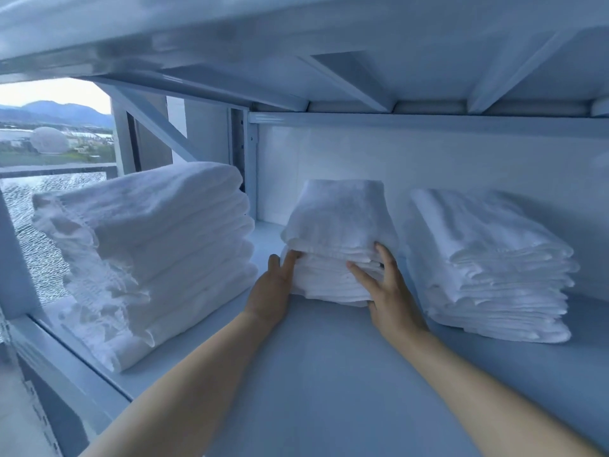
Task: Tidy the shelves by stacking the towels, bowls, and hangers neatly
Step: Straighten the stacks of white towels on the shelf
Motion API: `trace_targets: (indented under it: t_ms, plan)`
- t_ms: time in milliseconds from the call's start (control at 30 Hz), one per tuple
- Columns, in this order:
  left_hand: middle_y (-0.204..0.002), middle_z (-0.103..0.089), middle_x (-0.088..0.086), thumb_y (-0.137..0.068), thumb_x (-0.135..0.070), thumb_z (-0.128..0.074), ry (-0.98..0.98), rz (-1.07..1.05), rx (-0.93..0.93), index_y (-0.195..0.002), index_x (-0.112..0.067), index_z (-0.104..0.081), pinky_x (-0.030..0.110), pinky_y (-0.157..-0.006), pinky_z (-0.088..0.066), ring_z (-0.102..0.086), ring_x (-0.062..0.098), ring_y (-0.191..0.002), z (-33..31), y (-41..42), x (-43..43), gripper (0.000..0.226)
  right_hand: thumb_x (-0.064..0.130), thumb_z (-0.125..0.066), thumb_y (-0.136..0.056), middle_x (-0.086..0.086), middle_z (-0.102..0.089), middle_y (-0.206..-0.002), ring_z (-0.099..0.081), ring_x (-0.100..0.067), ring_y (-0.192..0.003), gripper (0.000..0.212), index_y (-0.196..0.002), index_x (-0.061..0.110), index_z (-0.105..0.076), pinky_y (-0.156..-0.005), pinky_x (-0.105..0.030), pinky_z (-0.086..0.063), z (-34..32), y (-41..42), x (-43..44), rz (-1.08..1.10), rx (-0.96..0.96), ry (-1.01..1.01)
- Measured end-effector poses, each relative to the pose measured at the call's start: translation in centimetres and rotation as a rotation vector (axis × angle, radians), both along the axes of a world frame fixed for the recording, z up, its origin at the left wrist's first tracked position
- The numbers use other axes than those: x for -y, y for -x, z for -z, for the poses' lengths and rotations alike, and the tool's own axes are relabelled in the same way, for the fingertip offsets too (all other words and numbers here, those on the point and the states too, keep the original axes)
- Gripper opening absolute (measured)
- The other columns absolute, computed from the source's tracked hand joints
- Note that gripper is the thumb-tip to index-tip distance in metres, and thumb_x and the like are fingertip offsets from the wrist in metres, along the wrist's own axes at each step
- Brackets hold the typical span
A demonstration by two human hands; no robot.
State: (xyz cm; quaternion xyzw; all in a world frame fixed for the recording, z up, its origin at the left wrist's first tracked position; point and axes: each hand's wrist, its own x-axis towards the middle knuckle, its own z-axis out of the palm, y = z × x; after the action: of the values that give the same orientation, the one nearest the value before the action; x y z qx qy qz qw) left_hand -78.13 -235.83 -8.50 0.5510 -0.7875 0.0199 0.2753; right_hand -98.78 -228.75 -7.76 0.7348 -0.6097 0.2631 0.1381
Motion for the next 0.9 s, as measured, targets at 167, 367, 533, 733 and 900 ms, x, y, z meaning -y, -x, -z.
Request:
trace_targets:
  t_ms: [167, 367, 533, 733, 900]
  plan:
    - [-0.106, -0.037, 0.010, -0.077, 0.015, -0.037, 0.018, -0.010, 0.004, -0.140, -0.024, -0.023, 0.037, -0.056, -0.044, -0.042, 0.025, -0.055, 0.1, -0.3, -0.4, 0.075, -0.021, -0.044, -0.076, -0.003, 0.005, -0.154, -0.023, -0.024, -0.139, 0.085, -0.141, 0.033, -0.036, -0.091, -0.036, -0.048, 0.0, -0.1, -0.5, -0.034, 0.029, 0.017]
    - [-0.104, -0.036, 0.008, -0.074, 0.013, -0.039, 0.036, -0.010, 0.032, -0.135, -0.024, -0.026, 0.041, -0.052, -0.043, -0.037, 0.023, -0.048, 0.3, -1.6, -2.3, 0.072, -0.018, -0.045, -0.078, -0.005, -0.002, -0.155, -0.021, -0.023, -0.140, 0.077, -0.137, 0.030, -0.042, -0.096, -0.036, -0.045, -0.1, -0.5, -2.3, -0.094, 0.054, 0.042]
    - [-0.105, -0.040, 0.009, -0.077, 0.010, -0.041, 0.062, -0.010, 0.062, -0.131, -0.023, -0.033, 0.038, -0.050, -0.037, -0.044, 0.032, -0.052, 0.3, -3.8, -5.1, 0.064, -0.010, -0.065, -0.071, -0.009, -0.021, -0.151, -0.046, -0.026, -0.126, 0.066, -0.129, 0.022, -0.054, -0.072, -0.037, -0.056, -0.4, -0.4, -4.7, -0.253, 0.067, 0.103]
    - [-0.128, -0.040, 0.018, -0.066, -0.004, -0.075, 0.307, -0.074, 0.193, -0.125, -0.024, -0.033, 0.039, -0.049, -0.053, -0.058, 0.038, -0.091, -1.3, -5.5, -8.2, 0.074, 0.015, -0.083, -0.066, -0.004, -0.015, -0.150, -0.044, -0.023, -0.124, 0.095, -0.142, 0.032, -0.030, -0.074, -0.023, -0.047, -1.3, 1.4, -5.1, -0.353, 0.033, 0.133]
    - [-0.126, -0.050, 0.020, -0.043, -0.013, -0.086, 0.542, 0.050, 0.370, -0.111, -0.016, -0.061, 0.039, -0.074, -0.053, -0.061, 0.038, -0.103, -1.7, -2.7, -10.1, 0.073, 0.022, -0.080, -0.070, 0.000, -0.001, -0.153, -0.038, -0.023, -0.128, 0.102, -0.139, 0.043, -0.008, -0.081, -0.032, -0.048, -0.9, 2.0, -4.9, -0.323, 0.090, 0.094]
